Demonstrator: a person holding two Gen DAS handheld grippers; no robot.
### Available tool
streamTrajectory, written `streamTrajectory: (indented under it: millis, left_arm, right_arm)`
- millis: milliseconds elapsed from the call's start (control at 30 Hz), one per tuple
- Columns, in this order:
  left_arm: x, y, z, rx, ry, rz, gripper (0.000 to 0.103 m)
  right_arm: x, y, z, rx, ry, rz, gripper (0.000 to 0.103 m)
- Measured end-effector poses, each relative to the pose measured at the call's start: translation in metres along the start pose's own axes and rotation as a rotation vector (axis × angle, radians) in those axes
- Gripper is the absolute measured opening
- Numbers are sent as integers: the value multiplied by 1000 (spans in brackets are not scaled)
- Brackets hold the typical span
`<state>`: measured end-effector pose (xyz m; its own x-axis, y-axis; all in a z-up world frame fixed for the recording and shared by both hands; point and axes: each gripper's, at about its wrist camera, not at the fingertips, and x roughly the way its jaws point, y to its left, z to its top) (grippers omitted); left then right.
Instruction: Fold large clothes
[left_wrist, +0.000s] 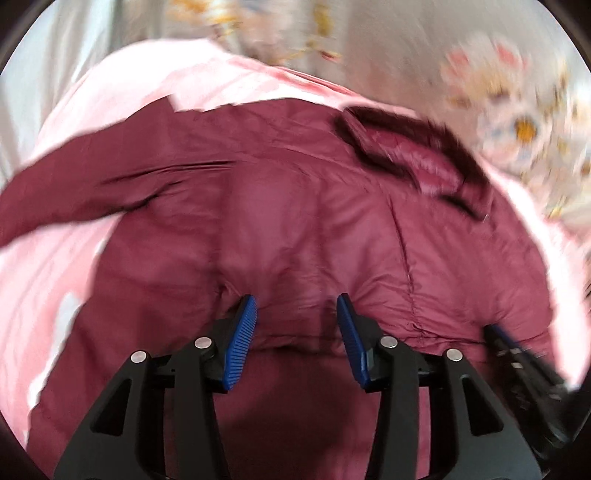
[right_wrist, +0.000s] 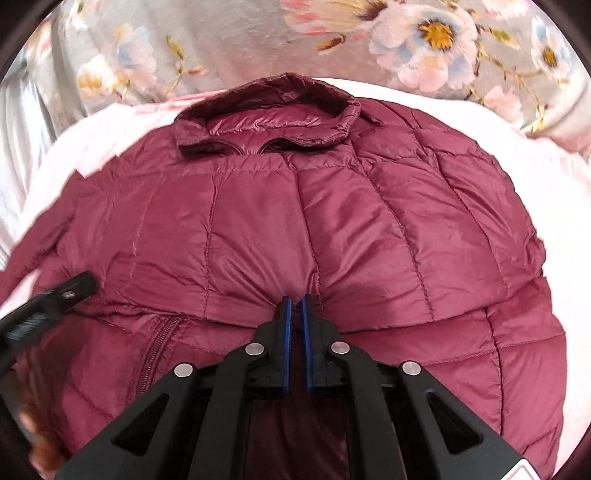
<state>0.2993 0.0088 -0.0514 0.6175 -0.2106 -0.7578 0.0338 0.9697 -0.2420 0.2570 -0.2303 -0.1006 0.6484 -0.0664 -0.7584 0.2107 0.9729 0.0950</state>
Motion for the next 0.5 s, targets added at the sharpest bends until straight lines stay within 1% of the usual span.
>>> streamTrajectory:
  millis: [33, 67, 100, 133, 200, 233, 267, 300, 333, 367, 433, 467, 500]
  left_arm:
    - [-13, 17, 5, -44, -12, -1, 49]
    - [-24, 33, 9, -77, -26, -4, 53]
    - [-40, 62, 15, -131, -56, 9, 60]
    - [-51, 82, 19, -169, -77, 43, 64]
    - [-70, 144, 28, -284, -112, 142, 64]
    - [-74, 168, 30, -334, -118, 176, 64]
    - [-78, 201, 32, -411, -120, 234, 64]
    - [-81, 233, 31, -497, -124, 275, 64]
    - [-82, 254, 31, -557, -129, 291, 64]
    - [-81, 282, 30, -637, -127, 313, 64]
    - [-75, 317, 29, -747, -126, 311, 63]
    - [-70, 330, 28, -787, -110, 310, 63]
    - [-64, 339, 28, -816, -108, 282, 63]
  right_arm:
    - [-8, -3, -3, 15, -11, 3, 6]
    - [-17, -4, -7, 30, -25, 13, 9]
    - [-23, -4, -10, 37, -33, 23, 10]
    - [-29, -3, -14, 38, -37, 34, 10]
    - [-36, 0, -23, 23, -38, 45, 10]
    - [-36, 4, -27, 7, -33, 43, 10]
    - [-35, 6, -31, -7, -24, 40, 10]
    - [-34, 8, -33, -12, -17, 39, 10]
    - [-32, 8, -35, -12, -8, 36, 11]
    - [-30, 9, -36, -12, -2, 34, 11]
    - [-28, 9, -37, -12, 2, 31, 11]
    - [-27, 10, -37, -14, 5, 28, 11]
    - [-27, 10, -37, -16, 6, 27, 11]
